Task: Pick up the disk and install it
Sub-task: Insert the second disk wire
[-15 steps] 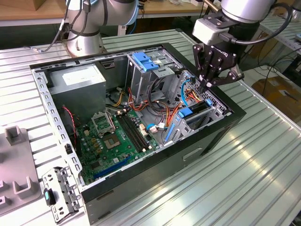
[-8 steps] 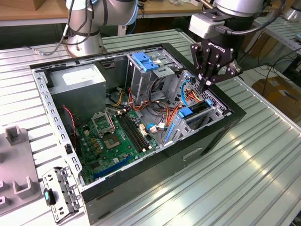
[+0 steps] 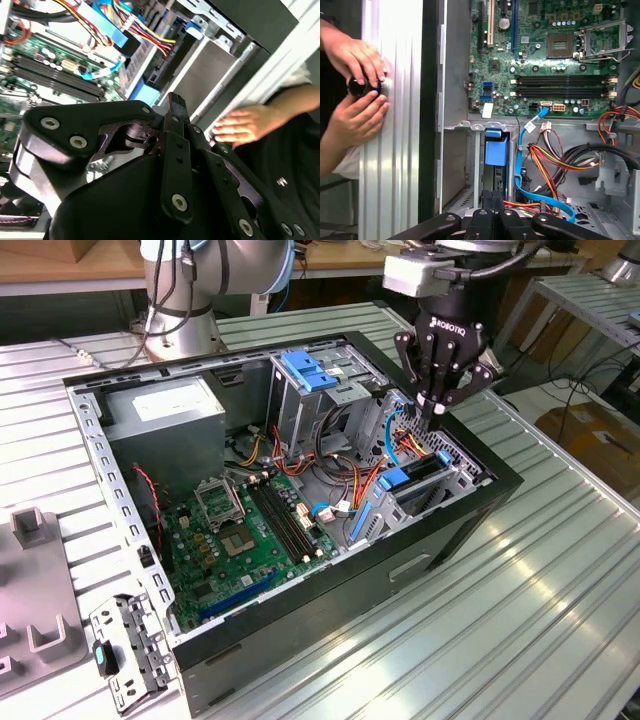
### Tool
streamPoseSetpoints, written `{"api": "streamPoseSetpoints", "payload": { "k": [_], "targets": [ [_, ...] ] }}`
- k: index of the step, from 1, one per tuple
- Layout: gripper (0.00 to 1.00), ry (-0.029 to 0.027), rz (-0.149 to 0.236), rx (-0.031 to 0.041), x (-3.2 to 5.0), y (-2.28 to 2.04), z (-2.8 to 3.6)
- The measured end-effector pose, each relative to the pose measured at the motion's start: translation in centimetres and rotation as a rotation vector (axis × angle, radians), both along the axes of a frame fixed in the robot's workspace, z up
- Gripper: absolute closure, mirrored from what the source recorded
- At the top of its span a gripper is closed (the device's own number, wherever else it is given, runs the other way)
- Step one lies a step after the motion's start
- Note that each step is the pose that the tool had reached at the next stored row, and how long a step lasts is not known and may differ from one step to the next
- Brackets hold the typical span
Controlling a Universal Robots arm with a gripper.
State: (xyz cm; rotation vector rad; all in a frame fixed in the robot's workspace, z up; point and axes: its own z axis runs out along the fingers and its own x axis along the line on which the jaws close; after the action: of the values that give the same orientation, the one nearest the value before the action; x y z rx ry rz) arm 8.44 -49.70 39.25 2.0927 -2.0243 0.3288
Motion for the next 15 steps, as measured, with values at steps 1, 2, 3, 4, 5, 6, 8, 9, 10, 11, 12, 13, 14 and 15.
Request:
{"api": "streamPoseSetpoints", "payload": {
  "k": [1, 2, 3, 4, 5, 6, 8, 9, 10, 11, 12, 13, 14, 15],
  "targets": [
    [0.89, 0.004, 0.0, -0.0608, 0.0, 0.87, -0.04],
    [0.89, 0.0061, 0.0, -0.0725, 0.0, 1.0, -0.1],
    [0.89, 0.0063, 0.0, -0.0727, 0.01, 1.0, -0.09],
    [0.89, 0.0063, 0.0, -0.0729, 0.01, 1.0, -0.09],
    [0.89, 0.0063, 0.0, -0.0728, 0.0, 1.0, -0.09],
    [0.89, 0.0063, 0.0, -0.0729, 0.0, 1.0, -0.09],
    [0.89, 0.0063, 0.0, -0.0729, 0.0, 1.0, -0.09],
    [0.89, 0.0063, 0.0, -0.073, 0.0, 1.0, -0.09],
    [0.89, 0.0063, 0.0, -0.073, 0.0, 1.0, -0.09],
    [0.89, 0.0063, 0.0, -0.0731, 0.01, 1.0, -0.09],
    [0.89, 0.0063, 0.0, -0.0735, 0.01, 1.0, -0.09],
    [0.89, 0.0062, 0.0, -0.0742, 0.01, 1.0, -0.1],
    [0.89, 0.0063, 0.0, -0.0771, 0.01, 1.0, -0.11],
    [0.89, 0.0063, 0.0, -0.0834, 0.01, 1.03, -0.09]
  ]
}}
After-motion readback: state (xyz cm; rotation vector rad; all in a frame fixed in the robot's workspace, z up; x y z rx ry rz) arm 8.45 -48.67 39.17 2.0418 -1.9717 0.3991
